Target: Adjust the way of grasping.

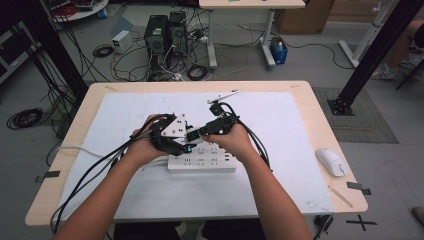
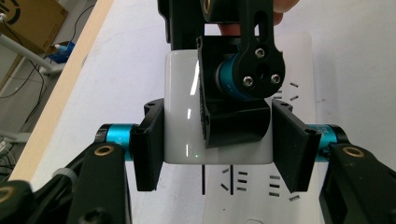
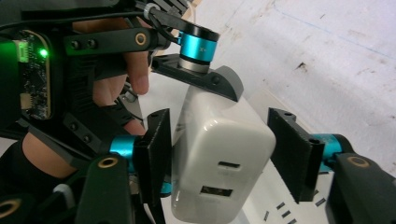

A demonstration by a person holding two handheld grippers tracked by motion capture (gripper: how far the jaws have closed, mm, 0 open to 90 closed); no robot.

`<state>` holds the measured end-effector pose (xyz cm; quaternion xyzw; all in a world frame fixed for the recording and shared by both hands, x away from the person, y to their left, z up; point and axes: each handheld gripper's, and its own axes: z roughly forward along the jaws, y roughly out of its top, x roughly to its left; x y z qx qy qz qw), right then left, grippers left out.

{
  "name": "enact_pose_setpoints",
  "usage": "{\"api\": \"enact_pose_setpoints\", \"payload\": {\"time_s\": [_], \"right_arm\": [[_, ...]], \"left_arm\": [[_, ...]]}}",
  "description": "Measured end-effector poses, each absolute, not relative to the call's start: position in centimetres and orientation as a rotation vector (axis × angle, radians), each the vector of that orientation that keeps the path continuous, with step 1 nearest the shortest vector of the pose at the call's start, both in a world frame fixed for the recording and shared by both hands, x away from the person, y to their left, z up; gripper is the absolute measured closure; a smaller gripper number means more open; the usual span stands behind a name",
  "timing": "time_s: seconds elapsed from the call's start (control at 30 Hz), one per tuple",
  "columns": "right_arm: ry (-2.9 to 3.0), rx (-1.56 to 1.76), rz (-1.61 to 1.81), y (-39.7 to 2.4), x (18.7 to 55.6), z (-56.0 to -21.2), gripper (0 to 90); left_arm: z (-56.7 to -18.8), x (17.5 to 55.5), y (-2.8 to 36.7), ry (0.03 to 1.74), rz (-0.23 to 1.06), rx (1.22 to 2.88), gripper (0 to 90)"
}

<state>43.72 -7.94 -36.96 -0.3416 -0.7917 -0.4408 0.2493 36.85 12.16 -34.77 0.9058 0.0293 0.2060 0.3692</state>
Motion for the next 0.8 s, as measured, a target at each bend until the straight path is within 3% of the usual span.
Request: {"api": "enact_pose_setpoints", "payload": {"time_s": [0.33,0.63,0.8], "right_arm": [[-2.142,-0.928,-1.202,-7.99,43.77,-37.06,55.6],[-2.100,-0.922,-1.212,-7.94,43.87,-37.08,61.7],[-2.109,-0.941,-1.229,-8.39,43.90,-36.84,62.2]], "left_arm": [[-34.95,36.91,12.06,0.066,0.530,2.330,42.5],[-34.89,36.78,12.04,0.073,0.555,2.332,41.3],[-34.75,37.14,12.34,0.132,0.525,2.331,33.0]]}}
